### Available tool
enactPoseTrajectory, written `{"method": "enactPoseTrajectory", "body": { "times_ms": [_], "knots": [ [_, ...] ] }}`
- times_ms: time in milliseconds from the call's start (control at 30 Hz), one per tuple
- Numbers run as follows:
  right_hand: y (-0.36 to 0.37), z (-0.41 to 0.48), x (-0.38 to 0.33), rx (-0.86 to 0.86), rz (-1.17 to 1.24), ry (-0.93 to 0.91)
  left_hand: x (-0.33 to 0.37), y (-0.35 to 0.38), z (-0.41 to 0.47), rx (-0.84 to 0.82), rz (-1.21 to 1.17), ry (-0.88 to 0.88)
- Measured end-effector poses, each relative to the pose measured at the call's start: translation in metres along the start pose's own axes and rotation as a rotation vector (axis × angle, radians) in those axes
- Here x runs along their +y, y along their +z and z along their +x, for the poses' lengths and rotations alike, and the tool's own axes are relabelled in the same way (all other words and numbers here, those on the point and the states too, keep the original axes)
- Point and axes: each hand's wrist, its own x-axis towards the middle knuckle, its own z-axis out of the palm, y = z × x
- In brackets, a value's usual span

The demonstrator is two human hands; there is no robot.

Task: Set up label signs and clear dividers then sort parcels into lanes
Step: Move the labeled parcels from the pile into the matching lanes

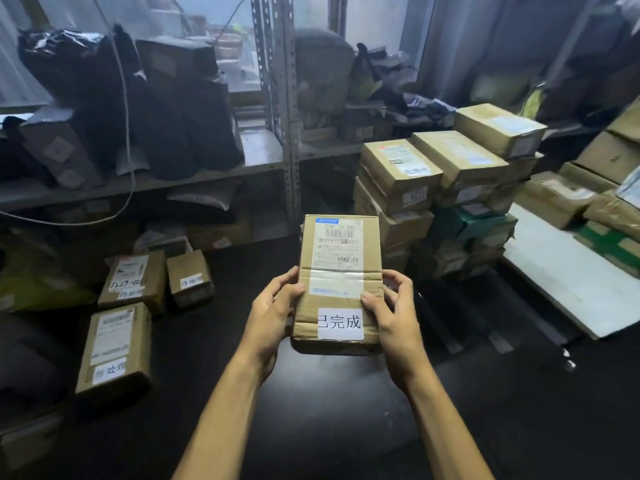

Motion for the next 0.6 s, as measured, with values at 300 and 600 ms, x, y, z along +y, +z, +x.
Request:
{"method": "enactPoseTrajectory", "body": {
  "times_ms": [300, 600],
  "knots": [
    [-0.083, 0.021, -0.013, -0.038, -0.016, 0.032, -0.019, 0.1, 0.004, 0.175, -0.011, 0.018],
    [-0.147, 0.063, -0.028, 0.039, 0.019, -0.016, 0.0, 0.187, 0.036, 0.167, -0.025, 0.134]
  ]
}}
